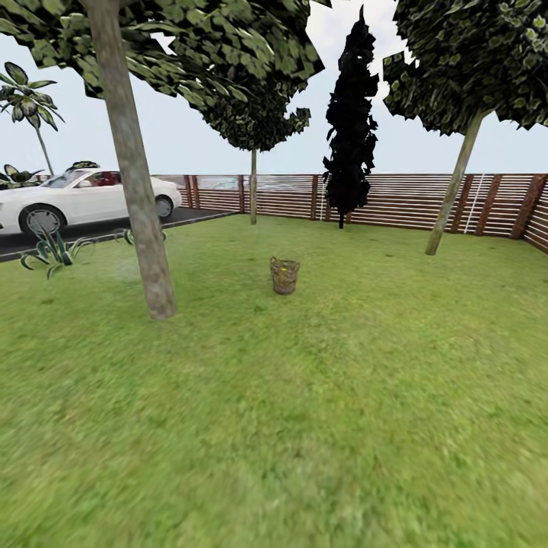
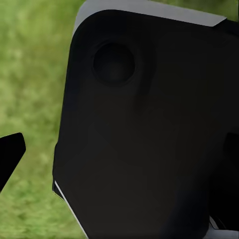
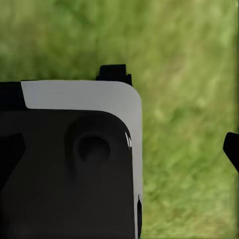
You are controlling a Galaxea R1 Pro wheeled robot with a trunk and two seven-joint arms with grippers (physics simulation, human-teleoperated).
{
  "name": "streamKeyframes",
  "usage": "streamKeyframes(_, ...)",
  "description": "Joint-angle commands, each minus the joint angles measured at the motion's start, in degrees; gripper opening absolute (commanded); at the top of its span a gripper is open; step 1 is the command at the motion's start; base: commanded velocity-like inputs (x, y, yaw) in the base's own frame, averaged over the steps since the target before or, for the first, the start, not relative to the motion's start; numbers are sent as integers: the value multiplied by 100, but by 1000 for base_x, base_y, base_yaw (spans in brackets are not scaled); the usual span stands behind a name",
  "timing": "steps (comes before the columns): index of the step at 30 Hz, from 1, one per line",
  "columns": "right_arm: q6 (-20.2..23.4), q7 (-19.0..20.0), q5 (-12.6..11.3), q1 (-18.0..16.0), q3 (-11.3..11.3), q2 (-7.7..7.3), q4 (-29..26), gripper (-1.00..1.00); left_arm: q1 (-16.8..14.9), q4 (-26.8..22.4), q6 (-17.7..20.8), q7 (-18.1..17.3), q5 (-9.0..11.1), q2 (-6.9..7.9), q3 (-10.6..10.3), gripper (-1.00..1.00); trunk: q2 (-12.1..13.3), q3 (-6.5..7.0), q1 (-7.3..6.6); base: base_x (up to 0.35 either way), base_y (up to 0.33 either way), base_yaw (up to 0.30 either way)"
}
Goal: Take the three Easter eggs out of the wicker basket on the lawn in the garden, then place them on the lawn next to a single tree (choose any tree) so that all three eggs are next to the same tree and none are left in the basket.
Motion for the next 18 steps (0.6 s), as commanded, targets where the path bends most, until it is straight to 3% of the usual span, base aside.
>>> streamKeyframes(1,9,24,-47,-5,29,-1,8,100,0,-15,35,20,19,-3,25,100,-3,-6,3,340,-97,0)
streamKeyframes(18,9,28,-47,-7,29,-10,8,100,0,-15,35,20,19,-3,20,100,-3,-6,3,341,-97,0)
